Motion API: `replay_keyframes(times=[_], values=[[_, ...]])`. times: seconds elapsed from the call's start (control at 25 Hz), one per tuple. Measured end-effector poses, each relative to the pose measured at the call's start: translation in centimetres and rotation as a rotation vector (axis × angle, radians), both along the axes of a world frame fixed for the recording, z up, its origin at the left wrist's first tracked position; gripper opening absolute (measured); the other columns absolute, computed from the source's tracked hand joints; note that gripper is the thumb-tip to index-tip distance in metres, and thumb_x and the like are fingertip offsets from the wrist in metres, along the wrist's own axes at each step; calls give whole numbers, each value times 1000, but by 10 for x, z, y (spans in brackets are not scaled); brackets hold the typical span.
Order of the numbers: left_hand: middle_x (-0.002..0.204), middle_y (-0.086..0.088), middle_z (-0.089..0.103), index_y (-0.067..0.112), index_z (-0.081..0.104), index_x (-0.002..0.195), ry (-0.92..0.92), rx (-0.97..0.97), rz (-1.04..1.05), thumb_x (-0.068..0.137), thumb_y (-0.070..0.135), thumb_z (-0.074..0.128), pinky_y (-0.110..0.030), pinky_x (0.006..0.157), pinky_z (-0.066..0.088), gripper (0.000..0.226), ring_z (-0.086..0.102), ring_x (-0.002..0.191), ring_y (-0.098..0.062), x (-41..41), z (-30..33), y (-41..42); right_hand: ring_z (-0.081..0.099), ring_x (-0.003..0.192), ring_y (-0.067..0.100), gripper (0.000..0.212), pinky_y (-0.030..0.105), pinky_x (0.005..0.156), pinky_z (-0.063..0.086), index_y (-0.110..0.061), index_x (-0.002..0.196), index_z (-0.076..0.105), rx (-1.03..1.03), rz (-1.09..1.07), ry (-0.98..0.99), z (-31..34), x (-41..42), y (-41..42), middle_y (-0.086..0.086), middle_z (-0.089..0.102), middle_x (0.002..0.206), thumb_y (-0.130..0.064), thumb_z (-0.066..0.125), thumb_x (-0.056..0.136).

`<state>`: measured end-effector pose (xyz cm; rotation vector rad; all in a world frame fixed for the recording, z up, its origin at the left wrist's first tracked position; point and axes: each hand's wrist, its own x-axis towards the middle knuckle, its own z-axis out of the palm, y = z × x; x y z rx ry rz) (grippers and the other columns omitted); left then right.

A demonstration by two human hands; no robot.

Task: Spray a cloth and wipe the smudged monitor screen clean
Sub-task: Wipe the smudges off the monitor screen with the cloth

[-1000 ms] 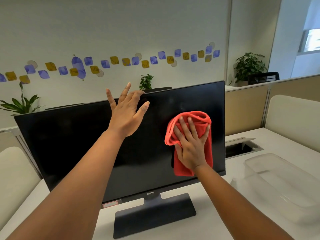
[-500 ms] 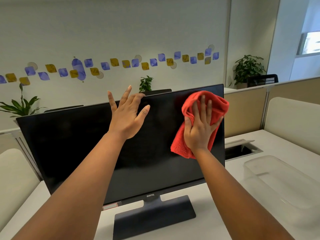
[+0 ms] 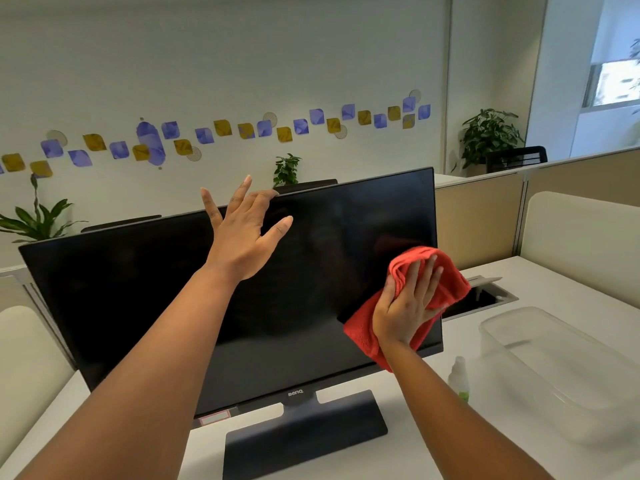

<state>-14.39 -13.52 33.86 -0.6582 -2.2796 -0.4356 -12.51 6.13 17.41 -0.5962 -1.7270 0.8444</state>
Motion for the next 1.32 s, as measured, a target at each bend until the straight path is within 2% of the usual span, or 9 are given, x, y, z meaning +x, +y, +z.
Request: replay_keyframes(times=[0.12, 0.28, 0.44, 0.68, 0.88, 1.0, 1.12, 1.24, 1.32], values=[[151, -3, 26, 24, 37, 133, -22, -14, -4, 80, 55, 26, -39, 97, -35, 63, -2, 142, -10, 0, 2, -1, 10, 142, 27, 57, 65, 106, 0, -16, 143, 26, 17, 26, 39, 44, -7, 6, 9, 20, 153, -36, 36, 90], [151, -3, 26, 24, 37, 133, -25, -14, -16, 79, 55, 27, -39, 95, -36, 64, -2, 142, -11, 0, 3, 0, 7, 143, 23, 59, 63, 108, 0, -21, 144, 21, 99, 47, 69, 108, -14, 23, 5, 15, 155, -42, 29, 90], [151, -4, 26, 23, 38, 133, -25, -2, -20, 79, 54, 28, -37, 96, -36, 63, -2, 142, -10, -2, 2, 0, 2, 144, 23, 62, 65, 108, -3, -21, 145, 17, 165, 62, 55, 127, -17, 2, 5, 11, 156, -47, 27, 90], [148, -4, 31, 22, 37, 133, -31, 4, -70, 78, 53, 32, -41, 98, -35, 63, -3, 141, -6, 0, 2, -3, 9, 141, 24, 59, 67, 105, -1, -18, 143, 25, 506, 137, 44, 110, -18, -57, 11, 24, 152, -45, 27, 90], [149, 4, 29, 23, 28, 138, 42, -108, 19, 79, 64, 23, -46, 102, -31, 72, -3, 142, -8, 4, -2, -2, 16, 138, 22, 53, 72, 103, 8, -20, 139, 35, 871, 225, 40, 104, -14, -42, 6, 34, 148, -42, 29, 91], [152, 3, 23, 22, 22, 141, 62, -131, 62, 74, 71, 12, -45, 102, -31, 83, -5, 142, -9, 5, -4, 0, 17, 138, 25, 53, 71, 103, 4, -21, 139, 36, 808, 169, 27, 108, -11, -16, 6, 35, 148, -42, 32, 90], [153, 2, 20, 23, 21, 141, 49, -137, 88, 76, 69, 16, -46, 102, -31, 80, -6, 142, -9, 5, -3, 1, 13, 140, 25, 56, 68, 105, 1, -23, 141, 29, 629, 109, -1, 111, -10, 14, 5, 28, 151, -44, 29, 89], [154, 3, 18, 23, 19, 142, 57, -152, 101, 77, 67, 16, -47, 103, -30, 78, -8, 142, -10, 6, -3, 2, 14, 142, 26, 55, 65, 109, 6, -22, 141, 28, 440, 72, 22, 113, -10, 39, 6, 26, 152, -43, 29, 91], [155, 3, 15, 22, 16, 143, 78, -161, 114, 78, 66, 16, -48, 105, -28, 78, -10, 142, -11, 7, -6, 4, 18, 141, 28, 54, 64, 109, 10, -18, 141, 30, 399, 56, 43, 109, -10, 45, 8, 28, 151, -40, 32, 92]])
